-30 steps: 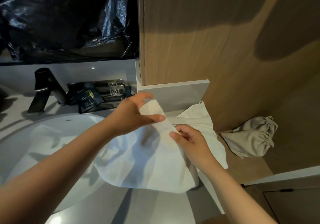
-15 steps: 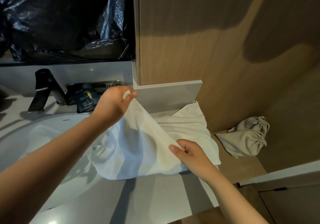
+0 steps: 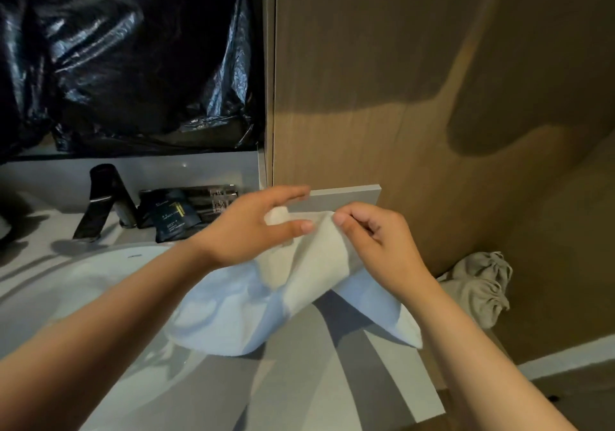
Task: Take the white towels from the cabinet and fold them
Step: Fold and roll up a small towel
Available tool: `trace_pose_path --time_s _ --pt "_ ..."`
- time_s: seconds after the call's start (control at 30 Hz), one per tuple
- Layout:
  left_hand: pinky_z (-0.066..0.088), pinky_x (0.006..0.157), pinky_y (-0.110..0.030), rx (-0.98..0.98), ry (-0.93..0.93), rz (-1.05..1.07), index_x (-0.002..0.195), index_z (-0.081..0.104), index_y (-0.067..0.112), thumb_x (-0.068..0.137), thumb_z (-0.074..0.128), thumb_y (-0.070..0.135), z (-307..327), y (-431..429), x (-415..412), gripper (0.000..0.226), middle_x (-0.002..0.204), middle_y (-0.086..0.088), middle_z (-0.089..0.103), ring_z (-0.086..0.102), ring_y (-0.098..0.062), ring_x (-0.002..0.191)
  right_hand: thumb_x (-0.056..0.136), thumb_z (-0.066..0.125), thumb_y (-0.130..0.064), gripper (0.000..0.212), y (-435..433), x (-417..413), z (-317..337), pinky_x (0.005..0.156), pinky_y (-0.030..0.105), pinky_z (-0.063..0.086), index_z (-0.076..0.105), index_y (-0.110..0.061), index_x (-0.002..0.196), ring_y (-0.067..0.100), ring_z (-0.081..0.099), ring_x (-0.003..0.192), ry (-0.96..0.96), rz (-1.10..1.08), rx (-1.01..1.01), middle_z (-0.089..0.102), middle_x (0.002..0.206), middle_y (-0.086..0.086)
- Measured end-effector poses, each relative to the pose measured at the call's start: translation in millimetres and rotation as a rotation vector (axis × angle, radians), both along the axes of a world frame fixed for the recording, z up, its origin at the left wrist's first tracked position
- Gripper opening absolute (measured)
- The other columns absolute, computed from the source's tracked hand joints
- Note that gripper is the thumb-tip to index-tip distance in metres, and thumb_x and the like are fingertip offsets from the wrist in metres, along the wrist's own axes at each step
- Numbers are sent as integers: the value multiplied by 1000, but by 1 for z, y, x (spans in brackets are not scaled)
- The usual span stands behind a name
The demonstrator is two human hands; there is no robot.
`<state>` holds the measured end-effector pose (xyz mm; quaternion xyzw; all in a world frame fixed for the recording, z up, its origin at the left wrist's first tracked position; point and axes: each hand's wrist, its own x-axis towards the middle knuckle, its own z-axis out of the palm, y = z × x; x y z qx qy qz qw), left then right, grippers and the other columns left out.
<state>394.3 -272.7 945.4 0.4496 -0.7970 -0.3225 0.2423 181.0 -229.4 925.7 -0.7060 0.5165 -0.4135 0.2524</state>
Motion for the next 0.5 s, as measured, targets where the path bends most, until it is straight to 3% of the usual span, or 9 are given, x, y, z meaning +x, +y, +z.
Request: trace_pose_path --time_s 0.07,0.1,0.17,0.23,0.33,0.4,0.5 --pt "36 91 -2 69 38 -85 137 52 27 86 66 38 0 5 -3 54 128 18 57 50 12 111 99 54 -25 21 1 2 7 66 49 50 69 -19 87 20 59 72 2 31 -3 65 75 -3" --pt "41 89 -6 86 42 -102 131 58 25 86 65 39 0 6 -4 47 120 15 63 56 7 106 99 54 -25 20 1 3 10 66 49 50 70 -19 87 22 60 73 7 40 1 65 75 -2" --pt "48 77 -22 109 92 -86 105 71 15 82 65 44 0 7 -4 37 95 1 71 64 -6 86 98 56 -24 19 2 4 13 68 50 51 70 -20 86 24 61 75 10 41 18 67 77 -2" --pt "46 64 -26 109 169 -22 84 71 7 79 68 44 0 7 -2 37 80 -13 67 61 -15 68 97 58 -25 17 3 3 13 70 49 53 72 -21 86 21 63 79 -13 24 54 69 80 -6" --pt "41 53 -17 63 219 82 74 69 9 81 72 37 2 6 1 29 63 -3 63 54 -5 55 97 58 -29 19 8 -2 2 71 45 52 72 -22 86 24 64 80 -53 11 115 70 81 -7" --pt "37 47 -10 4 222 168 72 70 13 82 73 37 4 4 4 26 56 7 60 50 1 47 97 56 -35 25 13 -9 -10 64 41 48 70 -20 82 33 59 79 -55 3 141 67 79 4" --pt "45 51 -17 -127 113 305 74 70 22 83 71 39 8 -2 12 20 61 13 64 59 0 57 97 57 -35 29 23 -27 -27 60 29 39 65 -18 76 31 53 71 -49 -35 166 61 74 7"
